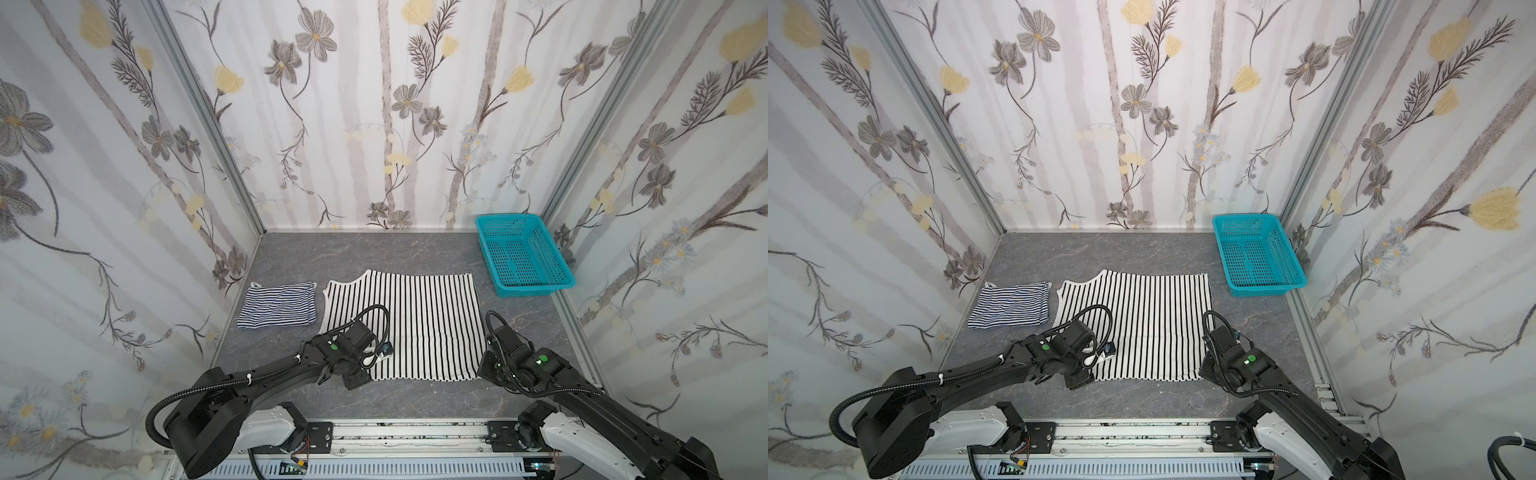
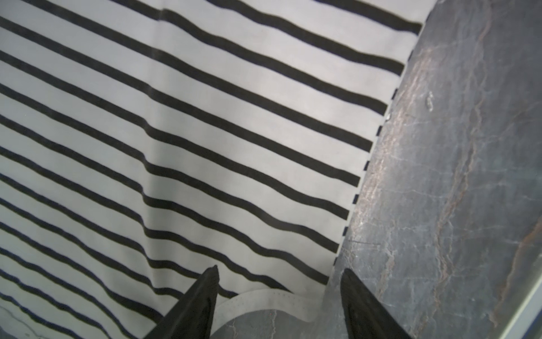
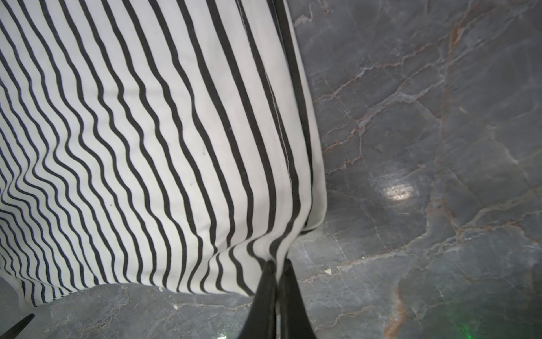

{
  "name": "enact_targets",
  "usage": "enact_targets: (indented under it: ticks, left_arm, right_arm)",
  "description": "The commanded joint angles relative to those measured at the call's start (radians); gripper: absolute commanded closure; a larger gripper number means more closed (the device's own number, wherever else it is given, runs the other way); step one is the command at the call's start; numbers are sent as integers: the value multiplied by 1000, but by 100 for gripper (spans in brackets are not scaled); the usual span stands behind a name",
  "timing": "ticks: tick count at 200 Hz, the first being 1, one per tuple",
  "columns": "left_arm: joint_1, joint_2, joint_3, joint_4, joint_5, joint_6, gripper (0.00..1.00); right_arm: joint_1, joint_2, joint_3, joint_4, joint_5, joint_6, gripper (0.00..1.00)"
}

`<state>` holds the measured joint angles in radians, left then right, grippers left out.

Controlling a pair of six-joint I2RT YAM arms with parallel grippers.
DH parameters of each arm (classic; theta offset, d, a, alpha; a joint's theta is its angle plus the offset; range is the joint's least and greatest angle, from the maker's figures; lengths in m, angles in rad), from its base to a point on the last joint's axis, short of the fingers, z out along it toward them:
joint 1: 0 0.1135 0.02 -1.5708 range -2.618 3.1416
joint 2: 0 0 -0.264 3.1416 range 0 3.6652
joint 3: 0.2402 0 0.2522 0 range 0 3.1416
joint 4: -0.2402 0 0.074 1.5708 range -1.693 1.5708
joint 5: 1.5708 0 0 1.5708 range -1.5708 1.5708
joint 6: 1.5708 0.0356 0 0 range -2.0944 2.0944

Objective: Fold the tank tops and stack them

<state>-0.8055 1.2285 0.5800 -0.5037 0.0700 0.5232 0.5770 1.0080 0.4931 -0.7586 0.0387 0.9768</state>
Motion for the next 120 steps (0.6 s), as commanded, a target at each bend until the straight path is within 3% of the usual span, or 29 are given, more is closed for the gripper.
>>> enact_targets:
  ticks: [1,52,120]
  left_arm:
    - [-1,0,-9,-36,26,20,32]
    - [-3,13,-21,-64,36,40,35]
    - [-2,26,14,-63,59,31,45]
  right_arm:
    - [-16,12,18,5,37,-40,100]
    - [-62,12,16,11,25,-84,100]
    - [-63,4,-13,36,6,-84,100]
